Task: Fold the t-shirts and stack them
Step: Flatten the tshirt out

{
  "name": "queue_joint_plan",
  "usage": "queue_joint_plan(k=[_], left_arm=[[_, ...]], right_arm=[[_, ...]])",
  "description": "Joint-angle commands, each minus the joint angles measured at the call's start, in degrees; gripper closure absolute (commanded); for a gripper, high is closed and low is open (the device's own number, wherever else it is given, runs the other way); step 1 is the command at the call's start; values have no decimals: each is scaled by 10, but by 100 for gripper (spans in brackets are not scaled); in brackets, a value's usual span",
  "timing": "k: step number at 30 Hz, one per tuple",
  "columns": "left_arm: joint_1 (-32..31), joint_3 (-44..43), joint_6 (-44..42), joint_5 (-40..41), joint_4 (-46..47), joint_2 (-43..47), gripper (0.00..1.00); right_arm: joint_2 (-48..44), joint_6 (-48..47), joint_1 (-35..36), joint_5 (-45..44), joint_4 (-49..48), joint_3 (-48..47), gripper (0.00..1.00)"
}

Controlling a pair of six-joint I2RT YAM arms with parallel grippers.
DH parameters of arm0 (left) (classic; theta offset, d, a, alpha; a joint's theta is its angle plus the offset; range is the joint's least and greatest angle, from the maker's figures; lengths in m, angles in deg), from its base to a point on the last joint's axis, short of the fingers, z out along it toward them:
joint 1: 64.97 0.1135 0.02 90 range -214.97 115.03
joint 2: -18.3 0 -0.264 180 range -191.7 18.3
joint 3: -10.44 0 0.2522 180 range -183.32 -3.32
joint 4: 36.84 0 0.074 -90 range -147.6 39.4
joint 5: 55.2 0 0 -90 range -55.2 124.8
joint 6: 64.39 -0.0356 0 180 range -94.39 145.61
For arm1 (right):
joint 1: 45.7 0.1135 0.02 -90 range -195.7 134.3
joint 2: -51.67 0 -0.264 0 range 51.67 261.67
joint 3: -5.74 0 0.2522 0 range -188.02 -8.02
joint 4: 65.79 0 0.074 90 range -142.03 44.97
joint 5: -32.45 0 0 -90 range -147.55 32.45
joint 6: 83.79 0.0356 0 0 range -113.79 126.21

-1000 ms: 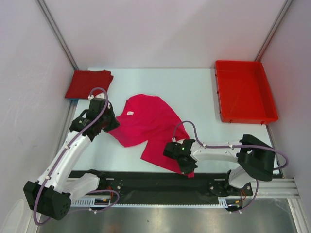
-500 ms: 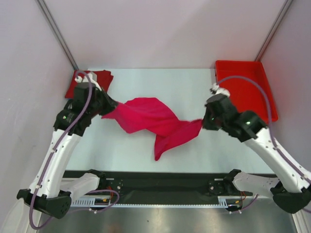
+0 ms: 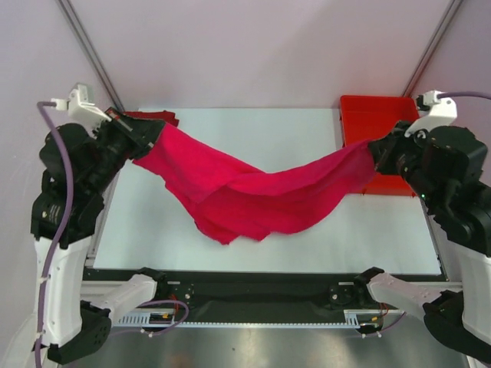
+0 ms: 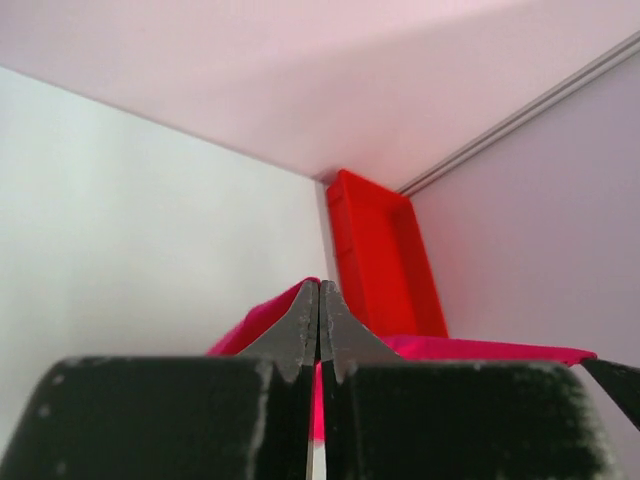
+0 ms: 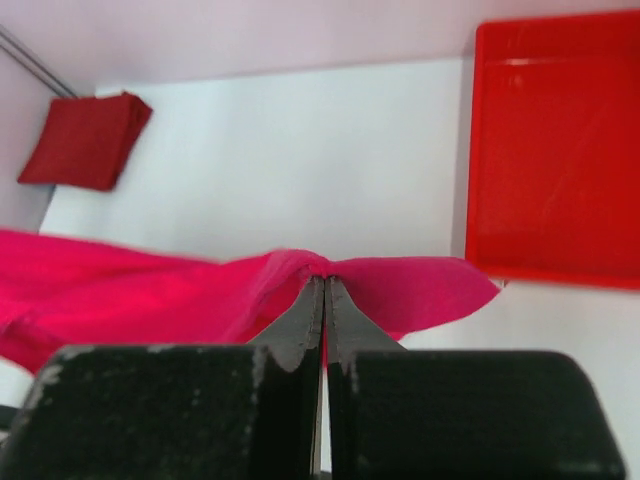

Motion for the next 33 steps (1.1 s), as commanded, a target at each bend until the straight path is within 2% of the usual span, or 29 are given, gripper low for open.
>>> queue_joint_plan(k=[1,5,8,9,12,15,16,18,19,21,23,25,28,31,32,33], left_arm=[[6,-23,16,34,32,11,100],[13,-65,22,28,72,-64,100],[24,-131,7,20,113,-142,100],[31,-152,2,16,125,-167,100],[70,-237,0,-17,172,-256,100],[108,-337,41,-52,227,-349,100],[120,-365,68,-64,240,-378,100],[128,-453,95,-89,281,-422,100],[134,-480,123,-94,290,-461,100],[140,-511,150,-112,336,-478,100],[147,-500,164,-115,346,-468,100],[151,-481,140,-121,339,-451,100],[152,-409,105,-128,277,-392,100],[150,-256,82,-142,260,-303,100],[149,-149,77,-141,261,-276,100],[147,-96,67,-139,262,-213,100]], right_arm=[[4,-30,-4,-19,-31,-17,100],[59,-46,-18,3,-90,-18,100],[109,-52,-72,54,-152,-21,100],[136,-53,-110,88,-185,-22,100],[177,-44,-158,144,-243,-29,100],[253,-28,-202,170,-255,-99,100],[273,-23,-216,187,-258,-151,100],[334,-12,-219,200,-254,-210,100],[358,-9,-219,205,-249,-281,100],[404,0,-219,219,-237,-337,100],[404,1,-220,226,-243,-350,100],[393,3,-220,227,-242,-336,100],[347,14,-222,235,-238,-252,100],[279,12,-216,235,-235,-126,100],[261,12,-214,232,-229,-94,100],[218,10,-207,231,-224,-19,100]])
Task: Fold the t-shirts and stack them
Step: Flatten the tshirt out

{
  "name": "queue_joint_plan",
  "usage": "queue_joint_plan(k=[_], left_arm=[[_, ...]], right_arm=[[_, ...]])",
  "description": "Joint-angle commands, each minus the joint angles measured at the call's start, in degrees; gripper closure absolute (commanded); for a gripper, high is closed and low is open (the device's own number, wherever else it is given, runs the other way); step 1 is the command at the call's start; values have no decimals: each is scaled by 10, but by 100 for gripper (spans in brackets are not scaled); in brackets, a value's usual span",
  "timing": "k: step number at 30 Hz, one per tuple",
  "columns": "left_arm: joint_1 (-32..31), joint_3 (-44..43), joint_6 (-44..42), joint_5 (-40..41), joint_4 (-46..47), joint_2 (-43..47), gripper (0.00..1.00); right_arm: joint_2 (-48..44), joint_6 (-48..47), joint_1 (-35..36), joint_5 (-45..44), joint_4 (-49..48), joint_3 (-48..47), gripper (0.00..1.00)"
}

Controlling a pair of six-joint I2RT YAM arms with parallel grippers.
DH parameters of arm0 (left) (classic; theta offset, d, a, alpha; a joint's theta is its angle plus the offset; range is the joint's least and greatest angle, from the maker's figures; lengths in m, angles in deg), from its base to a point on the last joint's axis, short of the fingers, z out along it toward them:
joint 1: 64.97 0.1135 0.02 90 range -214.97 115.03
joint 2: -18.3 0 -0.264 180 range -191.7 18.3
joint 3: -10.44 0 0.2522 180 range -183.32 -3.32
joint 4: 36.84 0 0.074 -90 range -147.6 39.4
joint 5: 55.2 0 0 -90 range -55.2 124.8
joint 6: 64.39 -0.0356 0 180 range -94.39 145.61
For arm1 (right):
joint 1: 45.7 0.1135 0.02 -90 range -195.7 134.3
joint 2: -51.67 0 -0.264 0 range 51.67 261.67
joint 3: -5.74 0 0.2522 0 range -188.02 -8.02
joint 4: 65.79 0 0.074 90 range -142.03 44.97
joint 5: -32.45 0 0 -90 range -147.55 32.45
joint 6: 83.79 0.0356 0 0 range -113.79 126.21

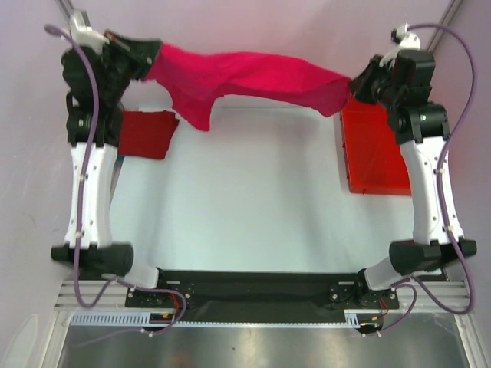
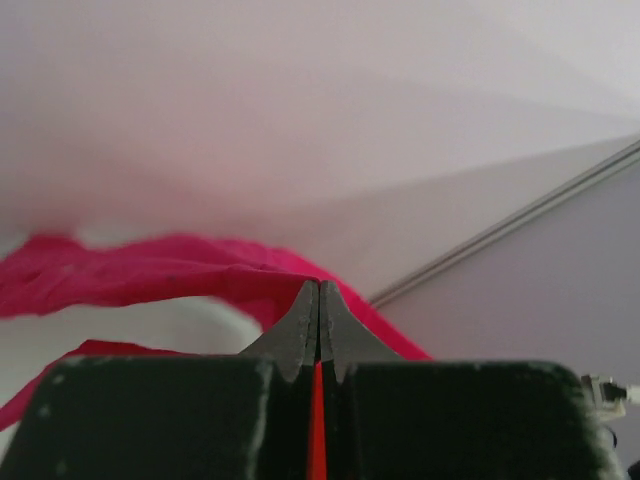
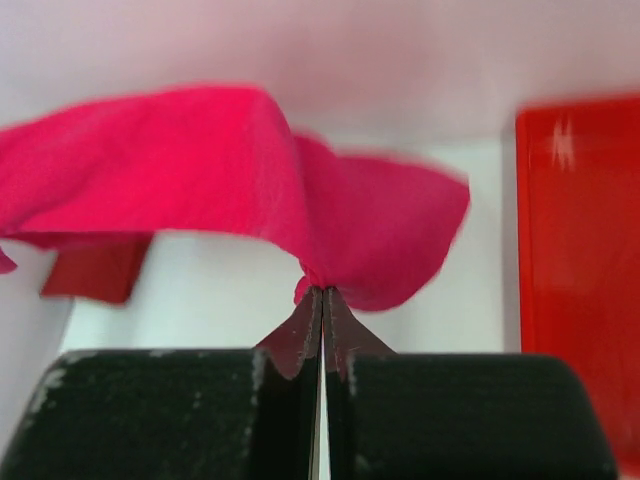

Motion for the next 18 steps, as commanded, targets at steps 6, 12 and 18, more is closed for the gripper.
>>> queue_joint_plan(k=[6,12,18], left_arm=[[-1,481,-84,4,-80,290,100],[-2,742,-86,43,-136,434,100],[0,803,-87,75,-157,393,100]], right_arm=[[-181,-2,37,16,52,375,100],[-251,1,70,-5,31,611,100],[-201,1,90,-24,22,642,100]])
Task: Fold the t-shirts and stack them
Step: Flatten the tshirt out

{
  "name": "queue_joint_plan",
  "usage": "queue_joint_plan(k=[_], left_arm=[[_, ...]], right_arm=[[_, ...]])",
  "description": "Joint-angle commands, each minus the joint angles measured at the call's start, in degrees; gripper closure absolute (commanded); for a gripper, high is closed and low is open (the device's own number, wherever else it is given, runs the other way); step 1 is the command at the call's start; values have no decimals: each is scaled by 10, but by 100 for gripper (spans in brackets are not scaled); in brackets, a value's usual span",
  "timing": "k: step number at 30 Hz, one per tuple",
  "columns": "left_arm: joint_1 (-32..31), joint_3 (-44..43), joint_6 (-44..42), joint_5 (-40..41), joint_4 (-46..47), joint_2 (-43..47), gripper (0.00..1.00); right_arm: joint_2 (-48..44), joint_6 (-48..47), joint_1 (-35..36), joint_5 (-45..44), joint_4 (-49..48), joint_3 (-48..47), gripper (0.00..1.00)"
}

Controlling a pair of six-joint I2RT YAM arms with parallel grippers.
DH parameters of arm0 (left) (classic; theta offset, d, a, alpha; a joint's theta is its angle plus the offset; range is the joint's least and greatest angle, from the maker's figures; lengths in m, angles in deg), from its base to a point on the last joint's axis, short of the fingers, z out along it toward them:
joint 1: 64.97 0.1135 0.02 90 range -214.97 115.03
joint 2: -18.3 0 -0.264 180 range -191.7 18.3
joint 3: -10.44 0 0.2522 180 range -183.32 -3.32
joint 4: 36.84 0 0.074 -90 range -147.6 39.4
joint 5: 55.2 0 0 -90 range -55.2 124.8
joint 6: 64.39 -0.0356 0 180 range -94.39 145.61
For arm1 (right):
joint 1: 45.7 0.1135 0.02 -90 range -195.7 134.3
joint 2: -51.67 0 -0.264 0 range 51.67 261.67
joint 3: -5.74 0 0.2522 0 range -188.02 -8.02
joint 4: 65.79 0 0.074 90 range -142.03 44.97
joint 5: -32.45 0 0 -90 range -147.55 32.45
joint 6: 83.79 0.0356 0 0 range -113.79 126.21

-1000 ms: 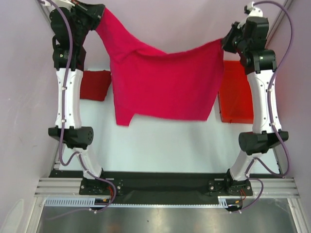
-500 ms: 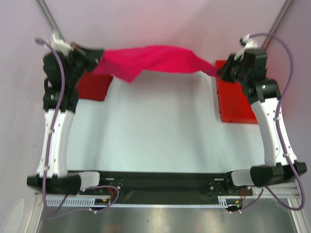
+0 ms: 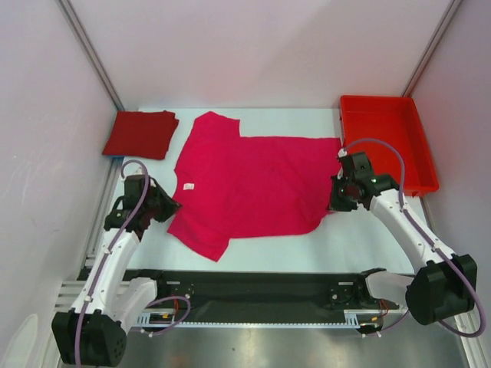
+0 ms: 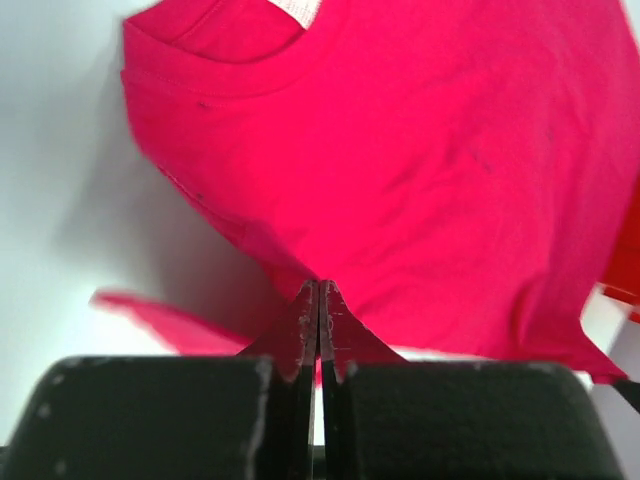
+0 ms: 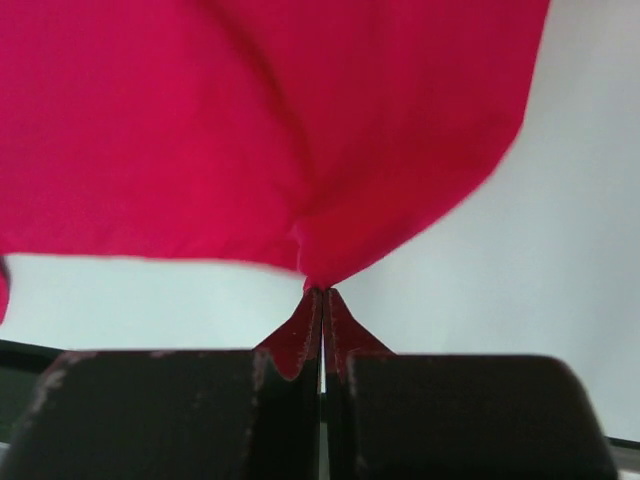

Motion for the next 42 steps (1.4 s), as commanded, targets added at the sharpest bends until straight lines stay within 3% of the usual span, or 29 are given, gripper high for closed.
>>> queue_joint_plan(k=[1,2,3,5,6,7,9,10,12,15,18,20,25,30,37,41,42], left_arm=[[2,6,-14,41,5,-25,99],[8,14,-1,49,-10,-44,93],[11,18,4,49,-14,-52,93],[12,22,15,72,-29,-61,67],[12,22,23,74,-36,-60,53],[12,20,29,97,-50,-54,26],[12,4,38,138,-72,-30,3],[12,-6,38,148,-88,-23,0],[12,-15,41,181,-125,-11,0],[13,-18,45,187,-151,-11,0],[13,-18,32,176,-147,8,5],[13,-32,31,183,-152,5,6],[13,-75,16,247,-179,-2,7],[13,-143,45,356,-246,-13,6],[10,-111,87,327,-272,27,7],[10,-40,94,255,-253,54,21],[10,-28,96,226,-238,56,26]], right_arm=[[27,5,9,-19,-26,-9,100],[49,10,10,-18,-11,-16,100],[56,16,11,-17,-11,-18,100],[65,35,16,-25,2,-19,100],[65,41,17,-30,7,-18,95],[63,47,17,-36,14,-17,94],[57,61,18,-37,19,-10,88],[51,68,18,-42,28,-10,83],[47,75,19,-43,41,-11,71],[41,58,31,-66,61,-29,69],[57,42,97,-105,70,-78,53],[83,40,161,-85,19,-100,44],[198,54,294,-16,-114,-185,39],[349,34,418,9,-167,-308,33],[490,37,478,-36,-115,-430,46],[513,62,480,-84,-105,-426,74],[518,64,477,-92,-108,-425,76]])
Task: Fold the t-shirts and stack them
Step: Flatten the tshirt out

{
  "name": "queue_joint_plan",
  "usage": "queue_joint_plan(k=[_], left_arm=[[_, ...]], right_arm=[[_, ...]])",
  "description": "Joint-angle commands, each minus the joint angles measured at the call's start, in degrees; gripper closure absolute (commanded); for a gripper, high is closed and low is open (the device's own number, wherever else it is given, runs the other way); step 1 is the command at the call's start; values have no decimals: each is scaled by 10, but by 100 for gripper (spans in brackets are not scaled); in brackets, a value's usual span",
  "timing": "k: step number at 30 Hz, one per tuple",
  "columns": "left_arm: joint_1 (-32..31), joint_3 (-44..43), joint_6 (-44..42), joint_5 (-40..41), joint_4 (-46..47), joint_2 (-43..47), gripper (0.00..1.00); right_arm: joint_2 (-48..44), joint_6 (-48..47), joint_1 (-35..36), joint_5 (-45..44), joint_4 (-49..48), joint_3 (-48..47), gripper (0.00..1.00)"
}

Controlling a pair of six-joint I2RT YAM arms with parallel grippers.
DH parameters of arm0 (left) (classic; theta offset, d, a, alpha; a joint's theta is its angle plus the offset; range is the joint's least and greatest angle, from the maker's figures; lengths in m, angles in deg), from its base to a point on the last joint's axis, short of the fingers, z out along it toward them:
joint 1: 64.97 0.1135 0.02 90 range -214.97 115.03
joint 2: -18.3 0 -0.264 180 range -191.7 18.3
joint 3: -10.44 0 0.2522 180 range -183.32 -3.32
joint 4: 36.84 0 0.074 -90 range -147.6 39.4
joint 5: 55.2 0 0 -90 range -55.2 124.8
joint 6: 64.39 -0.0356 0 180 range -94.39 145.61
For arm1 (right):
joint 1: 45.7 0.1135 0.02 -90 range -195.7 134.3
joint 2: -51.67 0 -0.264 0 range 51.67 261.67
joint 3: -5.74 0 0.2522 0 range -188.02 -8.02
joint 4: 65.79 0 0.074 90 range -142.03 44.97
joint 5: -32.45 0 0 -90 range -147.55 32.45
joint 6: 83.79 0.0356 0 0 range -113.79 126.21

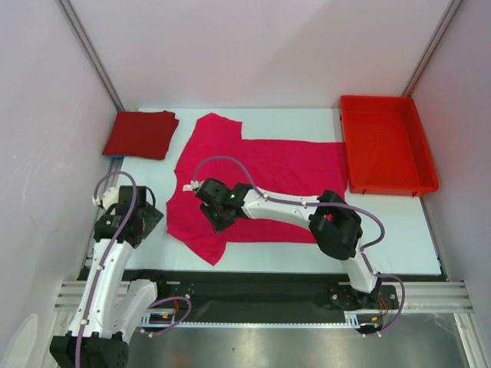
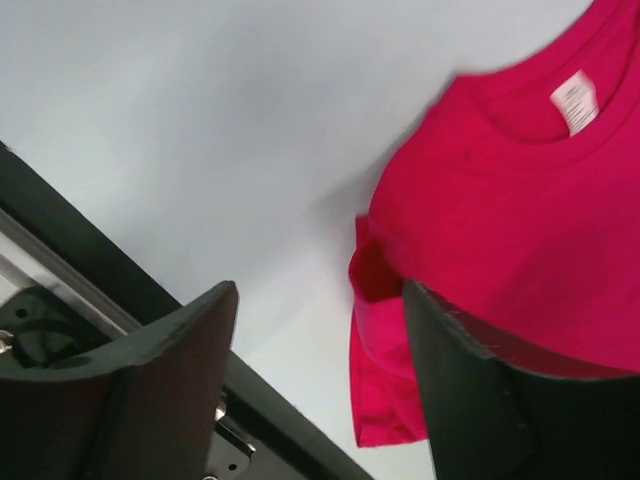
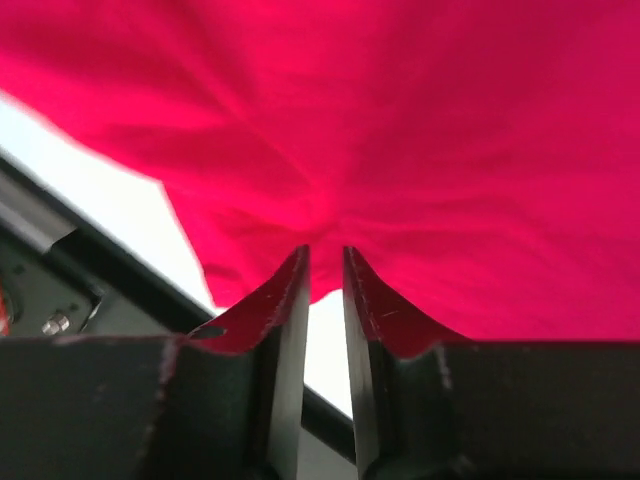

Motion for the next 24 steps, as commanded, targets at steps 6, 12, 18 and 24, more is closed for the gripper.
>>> queue_joint_plan(k=[6,12,18,24], left_arm=[[2,93,17,-159,89,-9,44],[2,91,13,-144,87,-35,48],[6,88,40,-123,78,-45,48],[9,55,34,-65,43,-47,34]], right_arm=[[33,26,-65,-64,2,5,79],[36,25,-146,-61,-16,30,79],[61,9,-211,-22,-18,25,79],[103,4,-277,-13,-5,-13,79]])
